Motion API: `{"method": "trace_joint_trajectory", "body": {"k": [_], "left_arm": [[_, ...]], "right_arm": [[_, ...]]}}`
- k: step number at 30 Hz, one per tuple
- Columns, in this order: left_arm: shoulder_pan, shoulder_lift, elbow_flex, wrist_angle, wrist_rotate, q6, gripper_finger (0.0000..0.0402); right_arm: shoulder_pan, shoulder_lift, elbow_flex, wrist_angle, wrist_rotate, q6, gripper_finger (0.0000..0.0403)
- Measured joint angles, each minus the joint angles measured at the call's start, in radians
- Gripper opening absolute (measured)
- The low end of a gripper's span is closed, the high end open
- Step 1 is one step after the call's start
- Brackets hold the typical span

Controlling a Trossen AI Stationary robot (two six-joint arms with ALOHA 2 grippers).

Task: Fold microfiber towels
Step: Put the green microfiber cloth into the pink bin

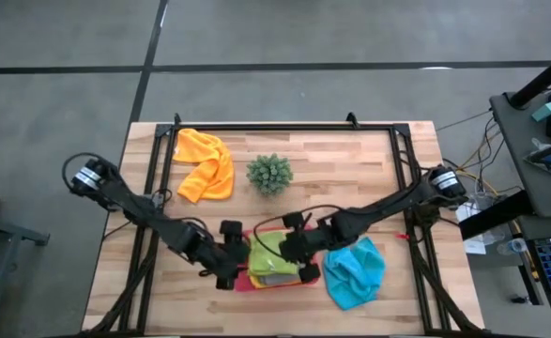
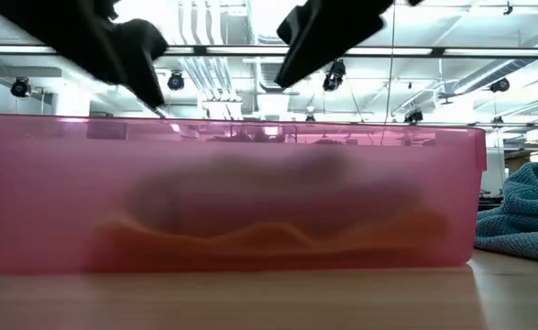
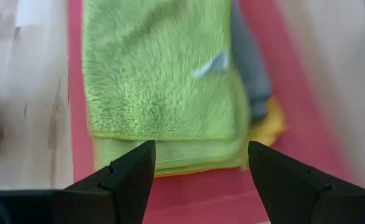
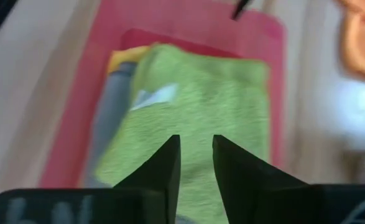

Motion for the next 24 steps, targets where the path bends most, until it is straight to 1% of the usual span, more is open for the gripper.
{"method": "trace_joint_trajectory", "body": {"k": [3,7,10,13,20,24], "left_arm": [[0.001,0.067,-0.002,0.001,-0.030,0.100,0.0240],[0.001,0.149,0.005,0.013,-0.070,0.175,0.0240],[0.001,0.173,0.017,0.043,-0.073,0.189,0.0240],[0.001,0.173,0.018,0.071,-0.073,0.191,0.0240],[0.001,0.172,0.018,0.112,-0.073,0.208,0.0239],[0.003,0.171,0.014,0.142,-0.073,0.216,0.0223]], "right_arm": [[0.036,-0.001,-0.028,0.025,0.022,0.053,0.0075],[0.084,-0.003,-0.046,0.026,0.140,0.112,0.0070],[0.110,-0.003,-0.053,0.027,0.204,0.150,0.0071],[0.125,-0.003,-0.057,0.033,0.218,0.176,0.0075],[0.140,-0.003,-0.098,0.115,0.235,0.192,0.0084],[0.139,-0.003,-0.113,0.154,0.235,0.191,0.0083]]}}
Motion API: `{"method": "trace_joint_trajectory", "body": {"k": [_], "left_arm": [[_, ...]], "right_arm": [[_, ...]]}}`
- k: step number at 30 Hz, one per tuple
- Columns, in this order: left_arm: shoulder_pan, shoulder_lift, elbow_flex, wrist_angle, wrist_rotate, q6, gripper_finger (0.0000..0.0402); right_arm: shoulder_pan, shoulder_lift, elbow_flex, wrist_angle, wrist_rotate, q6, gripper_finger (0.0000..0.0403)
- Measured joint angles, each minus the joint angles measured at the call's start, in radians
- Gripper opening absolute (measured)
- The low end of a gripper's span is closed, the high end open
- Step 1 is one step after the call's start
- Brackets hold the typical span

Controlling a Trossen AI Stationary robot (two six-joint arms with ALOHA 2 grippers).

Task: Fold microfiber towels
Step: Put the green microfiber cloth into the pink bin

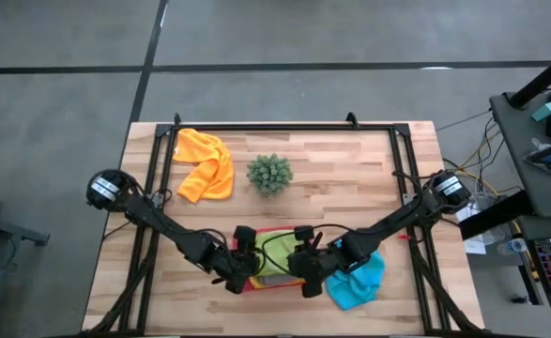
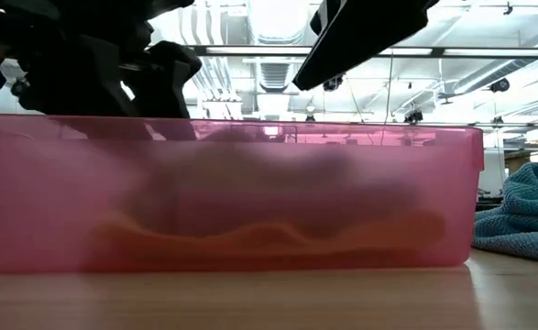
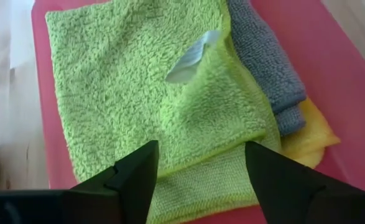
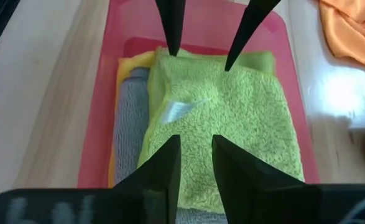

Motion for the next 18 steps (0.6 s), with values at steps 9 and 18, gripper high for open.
{"method": "trace_joint_trajectory", "body": {"k": [9,18], "left_arm": [[0.003,0.003,-0.008,0.023,-0.002,0.023,0.0095],[0.001,-0.039,-0.002,-0.027,-0.042,0.069,0.0003]], "right_arm": [[0.000,0.000,-0.003,0.033,0.000,-0.005,0.0069],[0.000,0.003,-0.047,0.125,-0.002,0.044,0.0111]]}}
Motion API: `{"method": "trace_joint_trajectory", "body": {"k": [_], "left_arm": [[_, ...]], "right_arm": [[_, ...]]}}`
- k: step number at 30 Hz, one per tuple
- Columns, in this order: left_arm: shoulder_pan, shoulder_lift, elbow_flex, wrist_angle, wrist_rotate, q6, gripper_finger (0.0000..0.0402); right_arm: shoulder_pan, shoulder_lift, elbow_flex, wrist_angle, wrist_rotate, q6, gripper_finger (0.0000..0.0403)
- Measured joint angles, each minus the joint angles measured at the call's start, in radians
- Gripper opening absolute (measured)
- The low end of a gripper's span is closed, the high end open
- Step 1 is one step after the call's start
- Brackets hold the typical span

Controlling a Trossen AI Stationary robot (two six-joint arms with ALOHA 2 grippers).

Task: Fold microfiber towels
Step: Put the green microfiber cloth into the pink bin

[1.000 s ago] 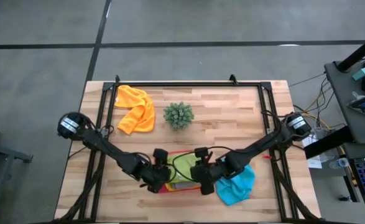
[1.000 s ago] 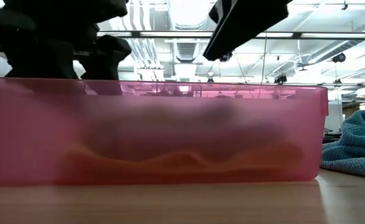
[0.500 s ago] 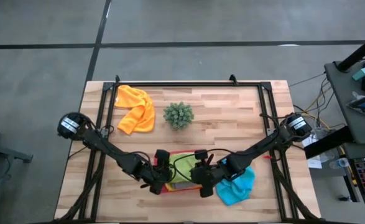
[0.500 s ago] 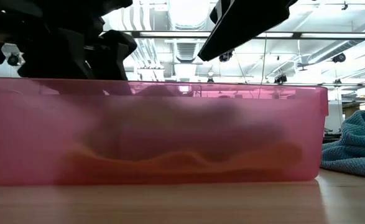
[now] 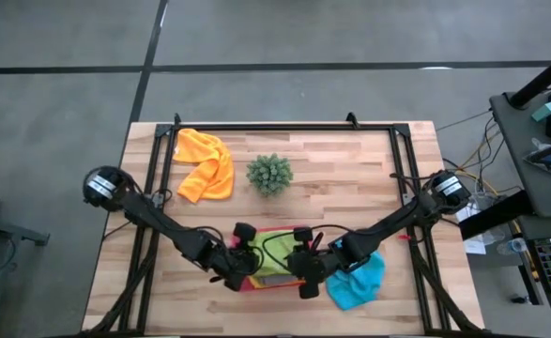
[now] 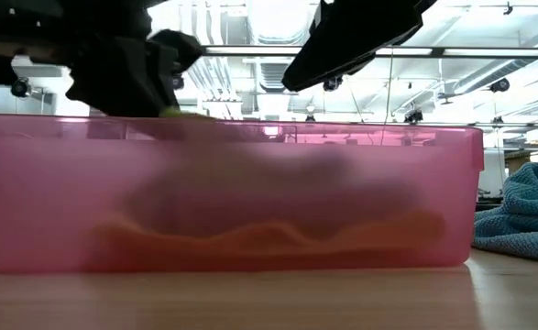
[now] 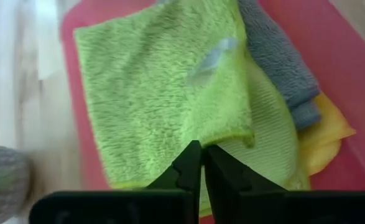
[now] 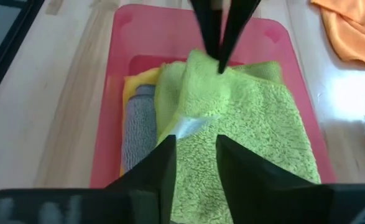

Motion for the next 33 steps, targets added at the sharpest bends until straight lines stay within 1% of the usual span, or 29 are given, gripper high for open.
{"method": "trace_joint_trajectory", "body": {"k": [7,11,14,18,20,27,33], "left_arm": [[-0.003,-0.099,0.000,-0.050,0.003,-0.002,0.0000],[-0.010,-0.145,-0.002,-0.126,0.017,-0.046,0.0000],[-0.020,-0.151,-0.005,-0.150,0.025,-0.066,0.0000],[-0.029,-0.117,-0.008,-0.158,0.095,-0.100,0.0000],[-0.033,-0.092,-0.012,-0.166,0.112,-0.118,0.0000],[-0.034,0.000,-0.010,-0.097,0.112,-0.125,0.0000],[-0.033,0.015,-0.007,-0.080,0.112,-0.129,0.0000]], "right_arm": [[-0.006,0.001,-0.019,0.039,0.001,0.018,0.0162],[-0.011,0.001,-0.019,0.040,0.002,0.014,0.0177],[-0.012,0.001,-0.019,0.040,0.002,0.013,0.0181],[-0.013,0.001,-0.019,0.040,0.002,0.013,0.0179],[-0.014,0.001,-0.019,0.040,0.002,0.013,0.0176],[-0.022,0.001,-0.020,0.039,0.002,0.022,0.0169],[-0.027,0.001,-0.020,0.028,0.002,0.024,0.0173]]}}
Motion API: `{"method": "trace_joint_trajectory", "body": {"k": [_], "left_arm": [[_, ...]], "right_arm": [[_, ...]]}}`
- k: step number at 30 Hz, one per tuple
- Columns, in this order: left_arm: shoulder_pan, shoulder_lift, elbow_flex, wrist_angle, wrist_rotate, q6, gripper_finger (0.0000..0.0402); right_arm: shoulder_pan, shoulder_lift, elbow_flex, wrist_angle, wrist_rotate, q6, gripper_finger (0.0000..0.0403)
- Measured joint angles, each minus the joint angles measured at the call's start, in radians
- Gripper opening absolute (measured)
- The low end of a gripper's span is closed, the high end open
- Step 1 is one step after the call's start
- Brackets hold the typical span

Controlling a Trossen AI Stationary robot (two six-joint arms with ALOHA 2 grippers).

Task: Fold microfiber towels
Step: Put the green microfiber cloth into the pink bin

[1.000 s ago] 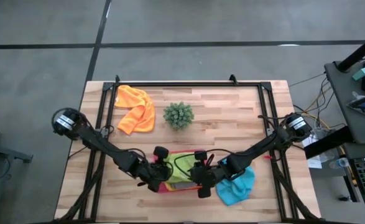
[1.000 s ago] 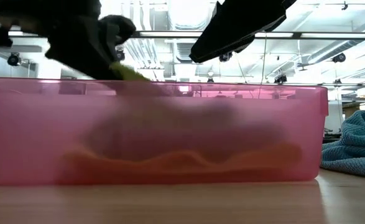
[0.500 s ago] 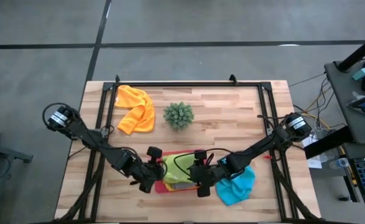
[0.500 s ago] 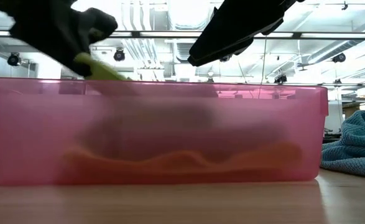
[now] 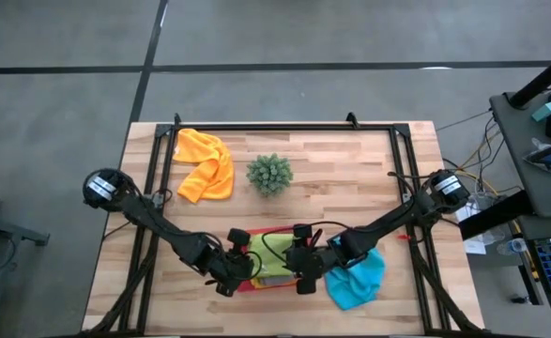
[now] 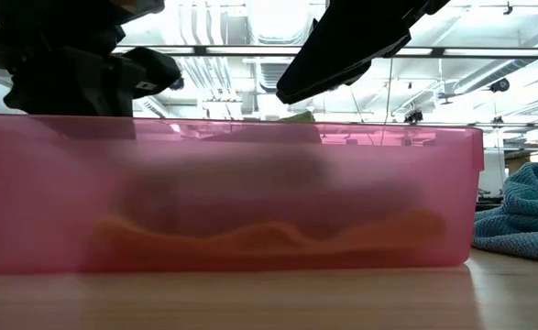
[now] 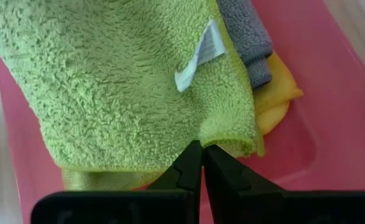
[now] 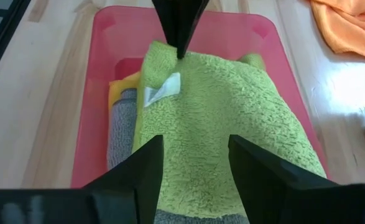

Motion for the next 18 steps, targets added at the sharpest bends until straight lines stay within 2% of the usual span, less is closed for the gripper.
{"method": "trace_joint_trajectory", "body": {"k": [4,13,18], "left_arm": [[0.000,-0.005,0.001,-0.005,-0.001,-0.001,0.0015],[0.000,-0.016,0.013,-0.062,-0.002,-0.022,0.0120],[0.000,-0.043,0.028,-0.141,0.009,-0.025,0.0154]], "right_arm": [[0.000,0.000,0.000,-0.002,-0.002,0.004,0.0172],[0.000,0.000,0.000,-0.003,-0.004,0.004,0.0158],[-0.018,0.000,0.000,-0.003,0.030,-0.012,0.0136]]}}
